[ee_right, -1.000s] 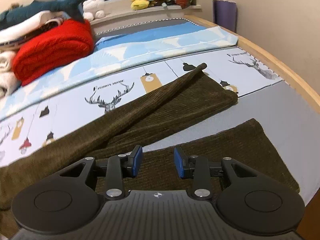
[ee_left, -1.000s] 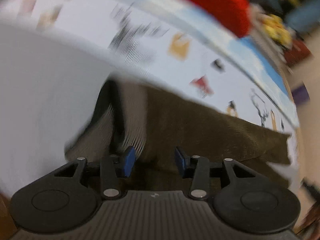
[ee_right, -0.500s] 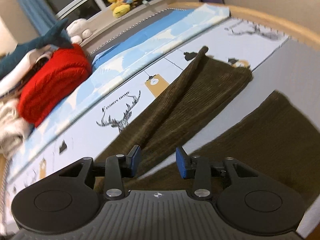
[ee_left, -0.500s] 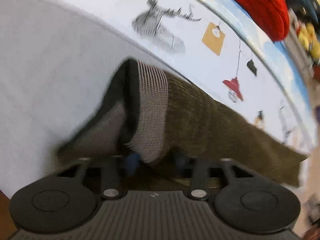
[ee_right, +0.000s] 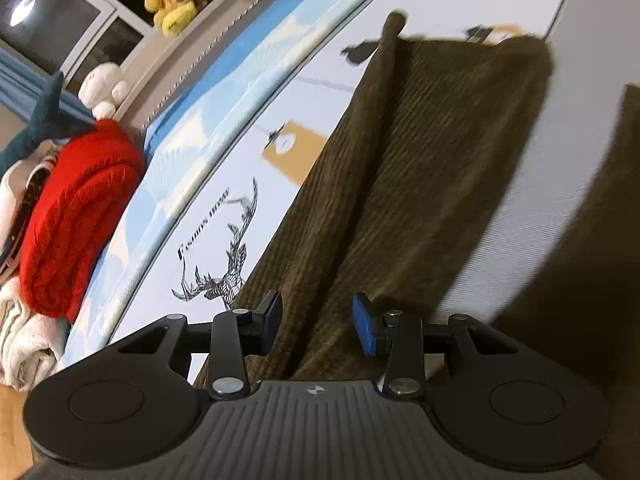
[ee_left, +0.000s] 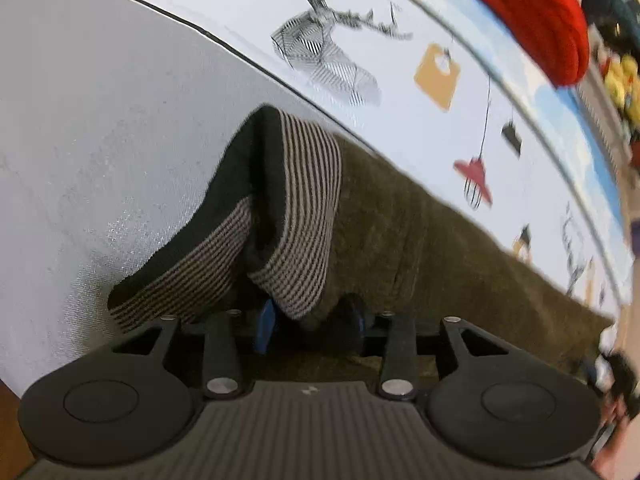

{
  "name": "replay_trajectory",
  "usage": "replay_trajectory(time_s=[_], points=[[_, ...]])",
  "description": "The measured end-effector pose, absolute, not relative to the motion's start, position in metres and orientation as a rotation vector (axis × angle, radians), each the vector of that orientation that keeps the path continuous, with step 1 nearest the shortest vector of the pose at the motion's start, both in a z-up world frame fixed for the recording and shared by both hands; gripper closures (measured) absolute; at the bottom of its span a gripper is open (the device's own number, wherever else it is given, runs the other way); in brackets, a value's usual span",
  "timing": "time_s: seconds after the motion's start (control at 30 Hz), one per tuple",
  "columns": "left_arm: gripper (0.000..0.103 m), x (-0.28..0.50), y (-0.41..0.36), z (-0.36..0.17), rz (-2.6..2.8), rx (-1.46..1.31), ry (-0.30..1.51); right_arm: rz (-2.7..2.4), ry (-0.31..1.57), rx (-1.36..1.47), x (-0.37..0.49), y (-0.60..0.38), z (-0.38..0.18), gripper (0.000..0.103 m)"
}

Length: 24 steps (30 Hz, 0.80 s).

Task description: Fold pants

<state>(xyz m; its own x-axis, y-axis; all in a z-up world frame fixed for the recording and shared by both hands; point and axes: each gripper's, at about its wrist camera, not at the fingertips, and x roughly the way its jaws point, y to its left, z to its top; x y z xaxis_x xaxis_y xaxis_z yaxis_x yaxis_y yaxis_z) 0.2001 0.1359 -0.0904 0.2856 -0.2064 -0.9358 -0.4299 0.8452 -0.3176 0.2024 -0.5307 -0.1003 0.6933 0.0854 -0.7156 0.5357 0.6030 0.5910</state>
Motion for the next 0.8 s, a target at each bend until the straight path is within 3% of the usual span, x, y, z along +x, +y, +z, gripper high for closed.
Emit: replay_trajectory(time_s=[0.27, 0.3, 0.37, 0.4, 0.8], points=[[0.071, 0.205, 0.131, -0.086, 0.21, -0.537, 1.268, -0.309, 0.819, 0.886, 0.228, -0.511, -0.117, 0.061], [0.072, 0.205, 0.13, -0.085, 0.21, -0.528, 1.268, -0.309, 0.818, 0.872, 0.229, -0.51, -0.116, 0.065], [0.073, 0.205, 0.128, -0.081, 0.208, -0.516, 1.261, -0.289, 0.81, 0.847, 0.23, -0.507, -0.111, 0.098], [0.074, 0.205, 0.127, -0.078, 0.206, -0.513, 1.255, -0.287, 0.798, 0.828, 0.229, -0.506, -0.107, 0.1], [0.081, 0.18, 0.14, -0.031, 0.133, -0.447, 1.12, -0.256, 0.797, 0.736, 0.149, -0.511, -0.016, 0.1]])
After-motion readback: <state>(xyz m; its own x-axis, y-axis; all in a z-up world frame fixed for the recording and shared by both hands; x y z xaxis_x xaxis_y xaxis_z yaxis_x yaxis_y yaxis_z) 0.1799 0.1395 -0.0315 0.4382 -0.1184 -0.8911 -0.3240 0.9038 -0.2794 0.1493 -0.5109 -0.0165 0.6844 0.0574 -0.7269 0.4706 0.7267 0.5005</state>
